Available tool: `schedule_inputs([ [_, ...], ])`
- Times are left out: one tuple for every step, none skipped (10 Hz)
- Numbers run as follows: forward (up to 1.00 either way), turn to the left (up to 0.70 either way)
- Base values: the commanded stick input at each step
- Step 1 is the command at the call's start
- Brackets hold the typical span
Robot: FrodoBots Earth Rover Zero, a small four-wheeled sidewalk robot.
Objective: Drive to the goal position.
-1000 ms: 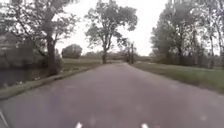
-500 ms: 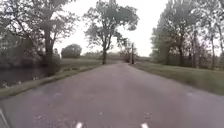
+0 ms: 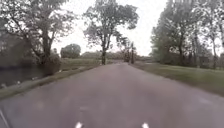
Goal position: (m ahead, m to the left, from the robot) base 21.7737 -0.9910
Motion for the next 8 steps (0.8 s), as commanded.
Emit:
schedule_inputs([
  [1.0, 0.0],
  [1.0, 0.0],
  [1.0, 0.0],
  [1.0, 0.0],
  [1.0, 0.0],
  [1.0, 0.0],
  [1.0, 0.0],
  [1.0, 0.0],
])
